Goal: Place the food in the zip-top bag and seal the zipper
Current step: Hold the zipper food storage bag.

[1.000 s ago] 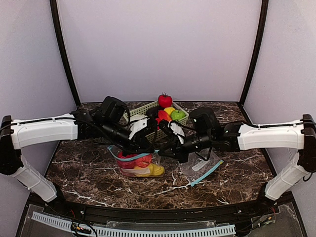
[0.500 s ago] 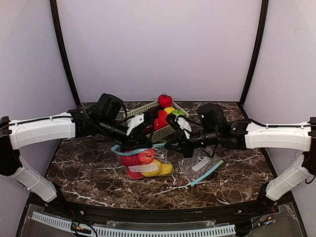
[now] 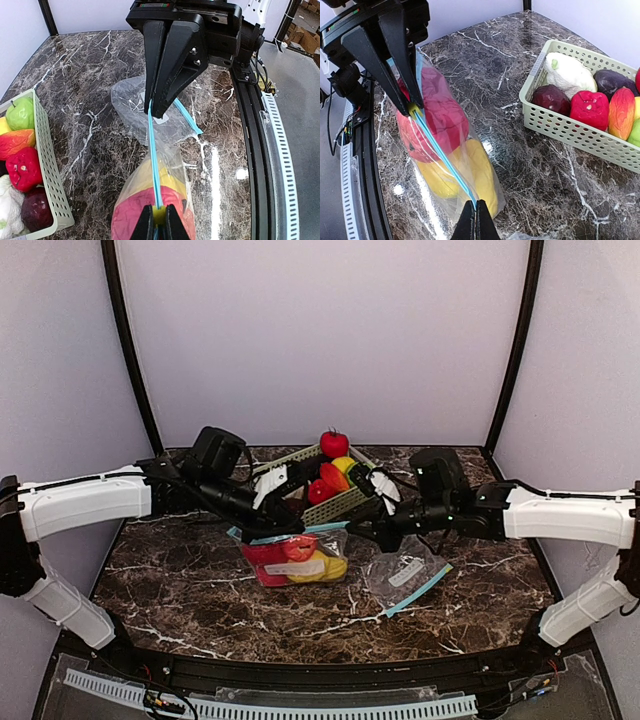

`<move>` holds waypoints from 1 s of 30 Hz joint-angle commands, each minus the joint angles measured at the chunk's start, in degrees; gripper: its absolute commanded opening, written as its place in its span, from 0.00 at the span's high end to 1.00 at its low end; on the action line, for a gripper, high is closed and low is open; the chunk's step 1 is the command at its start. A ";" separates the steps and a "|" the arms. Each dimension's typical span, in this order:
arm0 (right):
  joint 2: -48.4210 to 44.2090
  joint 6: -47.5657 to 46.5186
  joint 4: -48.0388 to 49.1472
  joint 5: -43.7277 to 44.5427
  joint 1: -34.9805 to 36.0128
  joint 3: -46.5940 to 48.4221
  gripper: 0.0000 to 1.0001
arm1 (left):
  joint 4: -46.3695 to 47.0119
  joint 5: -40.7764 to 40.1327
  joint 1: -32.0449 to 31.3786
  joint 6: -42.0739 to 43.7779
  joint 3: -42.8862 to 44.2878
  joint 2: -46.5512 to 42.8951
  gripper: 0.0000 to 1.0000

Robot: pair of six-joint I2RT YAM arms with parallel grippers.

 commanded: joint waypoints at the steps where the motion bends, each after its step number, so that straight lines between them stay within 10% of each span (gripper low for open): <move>1: -2.37 1.08 -7.96 11.62 -5.17 -2.01 1.00 | -11.09 -1.80 2.65 0.58 -0.51 -3.24 0.99; 16: -3.51 1.88 -4.83 0.55 -6.61 -2.50 1.00 | -10.30 1.58 3.56 -0.27 -0.54 -2.33 0.99; 25: 0.04 1.57 0.70 -8.28 -1.72 1.37 0.46 | -9.26 6.86 3.58 -1.92 -0.33 -1.58 0.99; 30: 5.07 0.68 3.75 -10.96 1.03 4.64 0.34 | -9.18 8.80 3.59 -2.40 -0.08 -1.04 0.99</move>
